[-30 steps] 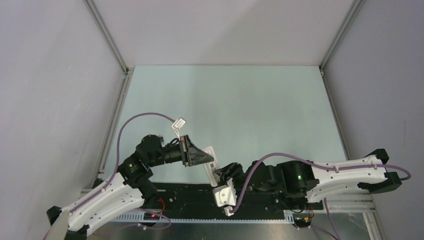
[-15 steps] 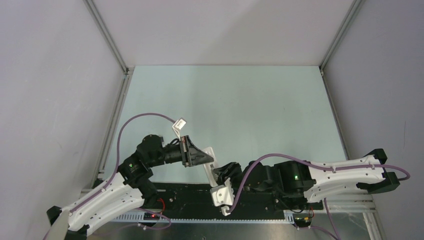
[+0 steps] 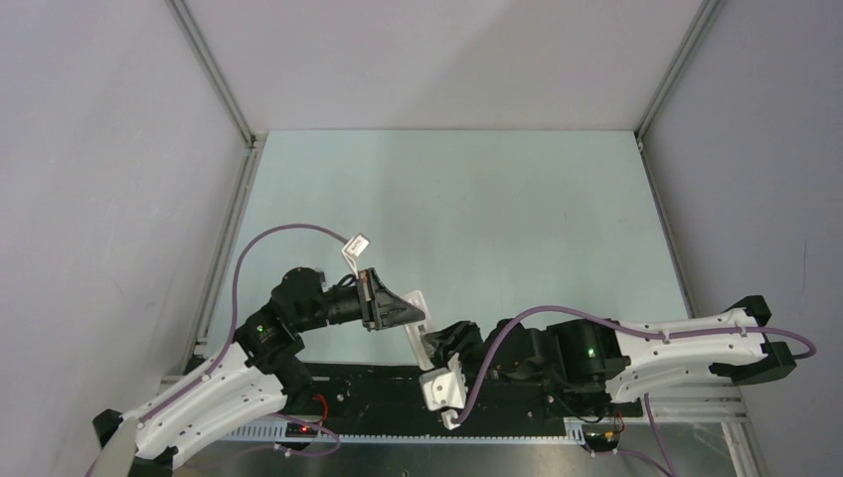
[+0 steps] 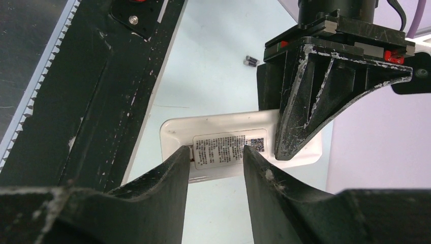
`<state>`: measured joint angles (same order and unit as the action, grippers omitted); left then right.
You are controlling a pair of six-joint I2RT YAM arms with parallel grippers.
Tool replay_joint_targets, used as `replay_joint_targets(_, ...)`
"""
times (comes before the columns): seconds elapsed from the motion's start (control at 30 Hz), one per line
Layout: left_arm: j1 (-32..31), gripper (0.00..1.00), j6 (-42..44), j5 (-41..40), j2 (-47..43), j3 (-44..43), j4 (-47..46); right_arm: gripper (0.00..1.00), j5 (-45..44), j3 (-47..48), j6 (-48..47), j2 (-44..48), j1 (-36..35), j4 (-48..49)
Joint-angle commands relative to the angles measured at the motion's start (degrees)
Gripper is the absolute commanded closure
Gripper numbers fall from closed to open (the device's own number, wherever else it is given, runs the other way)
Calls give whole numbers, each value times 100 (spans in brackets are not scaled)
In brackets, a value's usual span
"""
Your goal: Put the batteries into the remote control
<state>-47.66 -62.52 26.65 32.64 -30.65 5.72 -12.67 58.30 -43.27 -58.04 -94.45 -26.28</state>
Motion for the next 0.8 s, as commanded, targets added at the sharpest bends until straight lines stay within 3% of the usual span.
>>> replay_joint_targets(0.0,-38,100,-58,234,17,50,-220,53,-238,209,-193,201,59,374)
replay_joint_targets(0.77,-32,100,-228,212,155,36,-307,53,83,214,58,222,69,6)
